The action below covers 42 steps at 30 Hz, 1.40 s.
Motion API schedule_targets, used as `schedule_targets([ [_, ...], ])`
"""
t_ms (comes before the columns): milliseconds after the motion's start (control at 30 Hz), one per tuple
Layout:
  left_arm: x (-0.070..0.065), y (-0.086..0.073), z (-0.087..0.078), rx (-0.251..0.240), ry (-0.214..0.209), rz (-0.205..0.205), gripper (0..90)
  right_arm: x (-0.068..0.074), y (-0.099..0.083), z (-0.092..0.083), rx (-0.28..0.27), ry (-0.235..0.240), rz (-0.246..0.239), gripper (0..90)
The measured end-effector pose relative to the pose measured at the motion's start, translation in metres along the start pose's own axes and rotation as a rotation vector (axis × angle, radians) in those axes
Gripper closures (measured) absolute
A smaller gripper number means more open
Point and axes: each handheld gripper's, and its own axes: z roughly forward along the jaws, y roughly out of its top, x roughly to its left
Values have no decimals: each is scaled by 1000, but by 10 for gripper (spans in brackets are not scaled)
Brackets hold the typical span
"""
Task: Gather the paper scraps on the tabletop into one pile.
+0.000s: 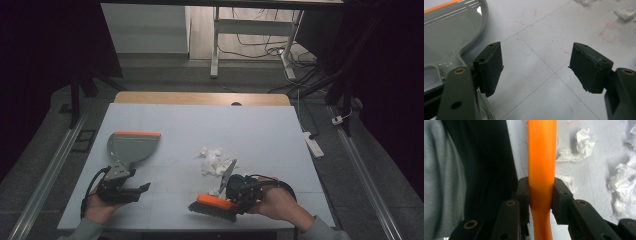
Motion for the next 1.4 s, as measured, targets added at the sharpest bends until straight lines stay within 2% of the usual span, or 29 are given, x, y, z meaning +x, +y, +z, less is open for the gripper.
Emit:
schedule_targets([
  [100,1,0,-1,-2,1,-3,275,-4,4,8,38,-28,-28,709],
  [167,1,-1,0,-1,0,-3,275,-9,6,9,36,-36,-22,709],
  [233,1,-1,0,0,-1,-2,275,-15,8,8,45,-67,-13,709],
  [367,1,-1,-1,-1,0,-2,274,-36,7,5,29,-98,32,709],
  [467,2,-1,0,-2,0,-5,275,-58,4,0,10,-162,92,709],
  [500,2,-1,0,-1,0,-5,275,-58,4,0,10,-162,92,709],
  [567,2,-1,0,1,1,-6,275,-70,2,-2,-21,-186,111,709],
  [667,3,-1,0,-1,1,-7,275,-77,-1,-7,-81,-171,133,709],
  [800,3,-2,0,2,1,-9,275,-74,-8,-22,-194,-162,152,708],
  [833,3,-1,0,3,2,-8,275,-73,-10,-25,-215,-162,170,708],
  [933,2,-1,0,3,2,-6,275,-66,-22,-42,-307,-171,239,708],
  [1000,2,-1,0,4,1,-6,275,-64,-30,-50,-339,-193,288,708],
  [1100,1,-1,0,1,0,-1,275,-67,-47,-60,-359,-229,407,708],
  [1167,0,0,-1,-1,1,2,275,-70,-58,-61,-349,-246,502,708],
  [1200,0,0,-1,-2,-1,4,275,-73,-67,-60,-335,-255,574,708],
  [1267,1,0,-1,-2,-4,6,275,-75,-81,-53,-306,-270,667,708],
  [1333,0,1,0,-5,-10,9,275,-74,-92,-44,-269,-294,725,708],
  [1400,0,2,1,-6,-15,15,276,-76,-102,-33,-221,-277,770,709],
])
